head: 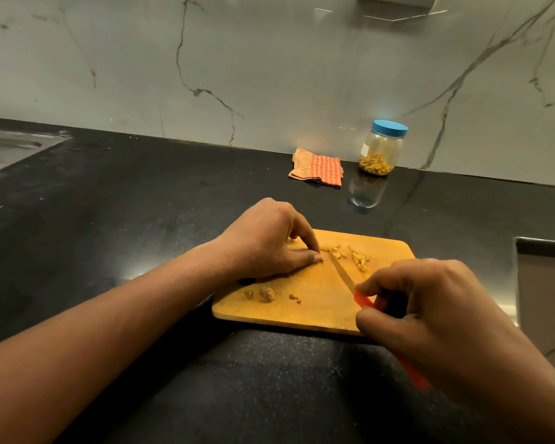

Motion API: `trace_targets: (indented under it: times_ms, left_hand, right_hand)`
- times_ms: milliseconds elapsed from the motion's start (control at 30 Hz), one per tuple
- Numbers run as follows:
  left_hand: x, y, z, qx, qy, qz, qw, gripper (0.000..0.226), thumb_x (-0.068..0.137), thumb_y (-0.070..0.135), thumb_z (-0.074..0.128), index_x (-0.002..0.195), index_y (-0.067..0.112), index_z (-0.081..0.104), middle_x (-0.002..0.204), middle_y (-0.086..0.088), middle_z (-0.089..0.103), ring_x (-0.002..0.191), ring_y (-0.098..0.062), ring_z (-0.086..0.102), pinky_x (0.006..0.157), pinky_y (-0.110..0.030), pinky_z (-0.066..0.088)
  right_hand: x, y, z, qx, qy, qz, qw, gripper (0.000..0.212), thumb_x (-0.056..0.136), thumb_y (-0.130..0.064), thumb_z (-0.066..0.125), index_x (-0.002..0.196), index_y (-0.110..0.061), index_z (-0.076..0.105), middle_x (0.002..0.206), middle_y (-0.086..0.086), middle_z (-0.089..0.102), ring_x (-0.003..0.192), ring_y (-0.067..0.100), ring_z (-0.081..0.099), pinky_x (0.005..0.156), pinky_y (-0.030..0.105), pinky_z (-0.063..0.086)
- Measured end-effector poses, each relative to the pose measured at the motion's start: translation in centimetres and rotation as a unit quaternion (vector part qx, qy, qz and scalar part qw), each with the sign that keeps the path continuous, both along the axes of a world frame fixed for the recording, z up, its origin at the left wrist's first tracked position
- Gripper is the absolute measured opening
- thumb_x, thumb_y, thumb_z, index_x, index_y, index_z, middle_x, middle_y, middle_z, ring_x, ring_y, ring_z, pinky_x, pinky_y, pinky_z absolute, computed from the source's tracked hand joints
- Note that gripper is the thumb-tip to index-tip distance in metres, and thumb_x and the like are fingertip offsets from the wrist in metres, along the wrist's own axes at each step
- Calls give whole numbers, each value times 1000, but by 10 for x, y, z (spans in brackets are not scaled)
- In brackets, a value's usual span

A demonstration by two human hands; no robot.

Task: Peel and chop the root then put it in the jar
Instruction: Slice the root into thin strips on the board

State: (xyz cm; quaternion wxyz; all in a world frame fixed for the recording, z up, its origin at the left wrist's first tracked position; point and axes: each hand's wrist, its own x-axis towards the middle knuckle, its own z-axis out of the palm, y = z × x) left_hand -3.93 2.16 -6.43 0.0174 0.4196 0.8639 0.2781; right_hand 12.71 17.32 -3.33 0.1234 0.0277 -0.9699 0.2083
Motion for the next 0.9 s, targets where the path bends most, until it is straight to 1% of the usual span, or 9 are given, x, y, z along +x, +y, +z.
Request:
trace_targets:
  times_ms: [100, 200, 367, 533, 600, 667, 767, 900]
  left_hand:
    - [0, 0, 0, 1, -1, -2, 1000, 14, 86, 36, 70, 97, 30, 77, 103, 14, 71, 98, -8, 60, 80, -21, 52]
    - [0, 0, 0, 0, -3, -5, 1000, 14, 86, 35, 71, 97, 30, 77, 103, 13, 71, 98, -8, 60, 80, -22, 52]
    - [0, 0, 0, 7, -5, -4, 1000, 12, 85, 36, 71, 96, 32, 77, 102, 12, 71, 97, -9, 60, 81, -31, 56]
    - [-2, -1, 0, 10, -13, -11, 1000, 14, 86, 34, 71, 97, 30, 77, 101, 12, 72, 96, -10, 61, 80, -29, 56]
    - [-2, -1, 0, 11, -15, -12, 1000, 14, 86, 34, 71, 97, 29, 77, 102, 12, 72, 96, -10, 61, 79, -26, 55]
    - [-2, -1, 0, 10, -17, -11, 1000, 15, 86, 34, 71, 98, 29, 77, 102, 11, 72, 97, -10, 62, 79, -24, 55]
    - [-2, -1, 0, 10, -18, -5, 1000, 15, 85, 34, 72, 98, 29, 78, 101, 10, 72, 96, -10, 62, 79, -26, 55]
    - [-1, -1, 1, 10, -25, -2, 1000, 16, 85, 33, 72, 99, 28, 78, 100, 10, 72, 96, -10, 62, 79, -24, 55]
  right_hand:
    - [-1, 1, 2, -14, 8, -1, 1000, 27, 69, -34, 67, 94, -25, 74, 68, -15, 63, 83, -7, 57, 62, 9, 49]
    - [-4, -2, -1, -17, 9, 3, 1000, 24, 69, -31, 69, 91, -24, 75, 62, -10, 62, 78, -3, 59, 62, 9, 47]
    - [-11, -5, -4, -26, 12, 6, 1000, 23, 71, -31, 69, 92, -23, 74, 63, -9, 61, 79, -3, 57, 63, 9, 48]
    - [-8, -5, -3, -26, 16, 7, 1000, 27, 67, -35, 65, 89, -25, 75, 59, -10, 62, 75, -1, 60, 65, 9, 48]
    - [-9, -5, -3, -23, 19, 4, 1000, 26, 67, -35, 65, 89, -24, 75, 59, -9, 63, 73, 0, 61, 64, 12, 49]
    - [-11, -4, -3, -18, 22, 0, 1000, 27, 68, -36, 65, 89, -24, 75, 61, -7, 63, 76, 0, 60, 65, 15, 50]
    - [-12, -5, -4, -22, 24, 0, 999, 30, 67, -40, 63, 91, -25, 74, 65, -10, 63, 79, -4, 58, 61, 10, 50]
    - [-13, -6, -6, -30, 24, 5, 999, 30, 68, -39, 64, 93, -24, 74, 67, -15, 61, 84, -10, 55, 61, 1, 43]
